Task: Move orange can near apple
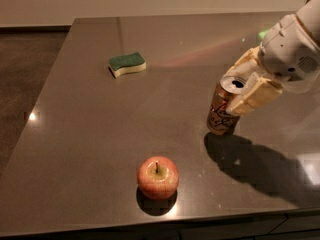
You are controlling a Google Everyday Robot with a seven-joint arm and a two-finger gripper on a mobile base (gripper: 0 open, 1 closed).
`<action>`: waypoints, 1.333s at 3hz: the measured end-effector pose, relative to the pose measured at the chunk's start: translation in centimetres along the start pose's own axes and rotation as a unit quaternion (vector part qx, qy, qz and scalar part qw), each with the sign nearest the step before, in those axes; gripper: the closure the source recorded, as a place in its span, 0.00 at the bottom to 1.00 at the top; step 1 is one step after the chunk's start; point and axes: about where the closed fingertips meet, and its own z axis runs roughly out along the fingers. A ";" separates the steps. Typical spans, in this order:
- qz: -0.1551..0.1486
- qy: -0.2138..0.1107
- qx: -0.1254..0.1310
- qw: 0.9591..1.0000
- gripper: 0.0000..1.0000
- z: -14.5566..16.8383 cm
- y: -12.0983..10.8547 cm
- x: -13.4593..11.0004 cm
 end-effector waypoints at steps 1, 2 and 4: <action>-0.042 -0.011 -0.035 0.998 1.00 -0.2 3.8 -0.7; -0.071 -0.021 -0.064 0.995 1.00 0.5 6.8 -1.1; -0.117 -0.027 -0.083 0.989 0.84 2.7 10.2 -1.7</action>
Offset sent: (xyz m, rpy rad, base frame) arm -0.1067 0.0231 -0.0184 0.0299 0.0773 0.3007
